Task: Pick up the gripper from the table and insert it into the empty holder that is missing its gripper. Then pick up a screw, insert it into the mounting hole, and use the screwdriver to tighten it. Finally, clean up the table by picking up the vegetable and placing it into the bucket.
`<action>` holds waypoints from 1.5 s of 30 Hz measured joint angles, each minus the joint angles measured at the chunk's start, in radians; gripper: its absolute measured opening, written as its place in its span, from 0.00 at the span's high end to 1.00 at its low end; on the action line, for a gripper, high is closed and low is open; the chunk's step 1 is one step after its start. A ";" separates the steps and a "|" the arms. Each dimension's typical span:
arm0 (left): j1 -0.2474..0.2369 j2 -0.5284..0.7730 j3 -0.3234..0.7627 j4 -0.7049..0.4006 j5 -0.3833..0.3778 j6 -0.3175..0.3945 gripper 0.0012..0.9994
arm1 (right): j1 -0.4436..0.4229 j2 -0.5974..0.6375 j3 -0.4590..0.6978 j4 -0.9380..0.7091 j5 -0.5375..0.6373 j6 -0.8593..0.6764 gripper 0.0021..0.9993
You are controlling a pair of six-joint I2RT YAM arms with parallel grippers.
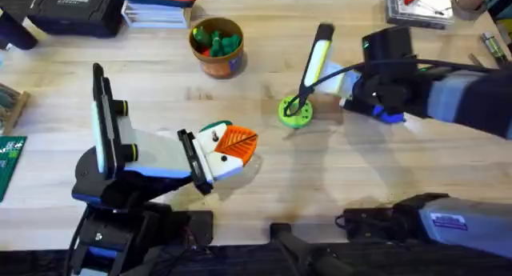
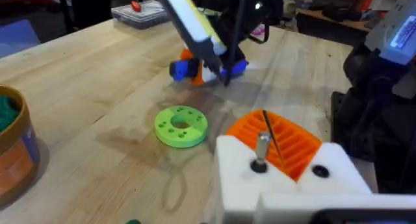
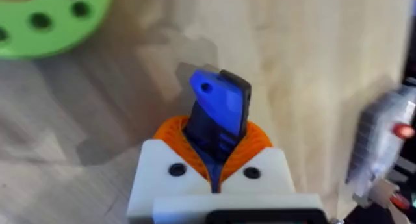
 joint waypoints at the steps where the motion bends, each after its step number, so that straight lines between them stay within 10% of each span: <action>1: 0.000 0.000 0.000 0.000 0.000 0.000 0.99 | 0.000 0.019 0.000 -0.008 -0.001 -0.007 0.97; 10: 0.000 0.000 0.000 0.000 0.000 0.000 0.99 | -0.003 0.044 0.066 -0.029 0.023 0.046 0.02; 16: 0.000 0.000 0.000 0.000 0.000 0.007 0.92 | -0.003 0.023 0.097 -0.191 -0.004 0.253 0.01; 21: 0.000 0.000 0.000 0.000 0.000 0.007 0.16 | -0.003 -0.037 0.132 -0.341 -0.107 0.383 0.01; 23: 0.000 0.000 0.000 0.000 0.000 0.006 0.02 | -0.002 -0.076 0.164 -0.377 -0.134 0.427 0.01; 35: 0.000 0.000 0.006 0.032 -0.069 -0.013 0.01 | -0.002 -0.319 0.335 -0.391 -0.191 0.605 0.00; 45: 0.000 0.209 0.508 -0.509 -0.486 -0.018 0.01 | -0.002 -0.357 0.335 -0.361 -0.276 0.627 0.01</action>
